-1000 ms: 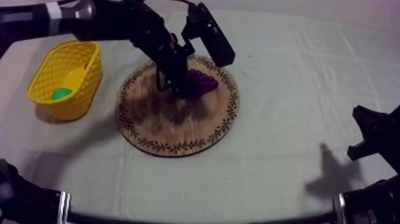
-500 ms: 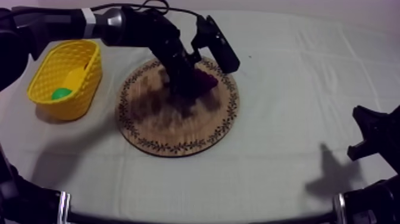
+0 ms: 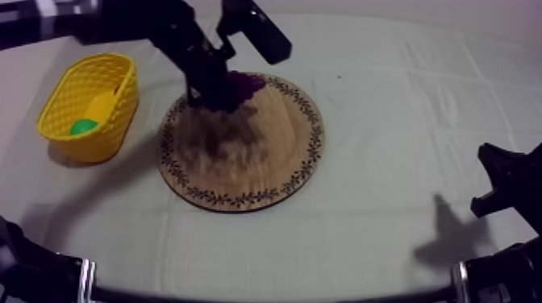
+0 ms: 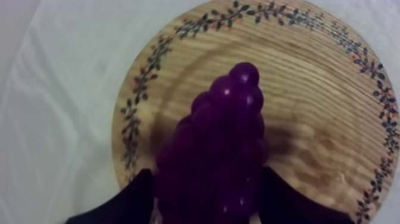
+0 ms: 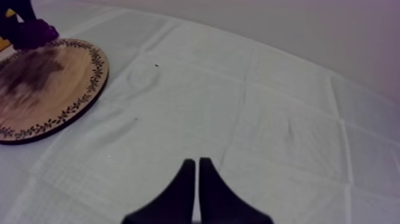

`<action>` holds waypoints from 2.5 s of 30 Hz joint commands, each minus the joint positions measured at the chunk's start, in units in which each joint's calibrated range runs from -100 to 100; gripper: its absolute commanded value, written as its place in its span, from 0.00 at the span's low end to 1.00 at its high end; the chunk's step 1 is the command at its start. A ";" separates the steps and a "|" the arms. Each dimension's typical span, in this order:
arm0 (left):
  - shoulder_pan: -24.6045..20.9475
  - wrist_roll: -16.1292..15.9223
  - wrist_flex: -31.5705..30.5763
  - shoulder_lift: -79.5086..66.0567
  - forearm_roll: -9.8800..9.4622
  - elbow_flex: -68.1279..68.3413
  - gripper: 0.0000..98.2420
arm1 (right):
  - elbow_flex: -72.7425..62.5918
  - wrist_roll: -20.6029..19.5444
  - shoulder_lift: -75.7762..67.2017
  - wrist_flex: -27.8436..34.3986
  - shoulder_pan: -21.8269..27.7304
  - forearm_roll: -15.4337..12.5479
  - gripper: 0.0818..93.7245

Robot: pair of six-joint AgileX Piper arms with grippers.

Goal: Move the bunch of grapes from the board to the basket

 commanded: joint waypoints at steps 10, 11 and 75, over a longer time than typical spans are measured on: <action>-12.28 12.37 10.01 -26.68 -0.95 12.86 0.33 | -0.03 0.00 -0.01 -0.03 0.02 0.01 0.00; -13.77 12.61 8.97 -27.40 -1.04 12.97 0.33 | -0.03 0.00 -0.01 -0.03 0.02 0.01 0.00; -25.63 13.46 -23.15 -101.45 -0.06 74.65 0.00 | -0.03 -0.03 -0.01 -0.03 0.02 0.01 0.00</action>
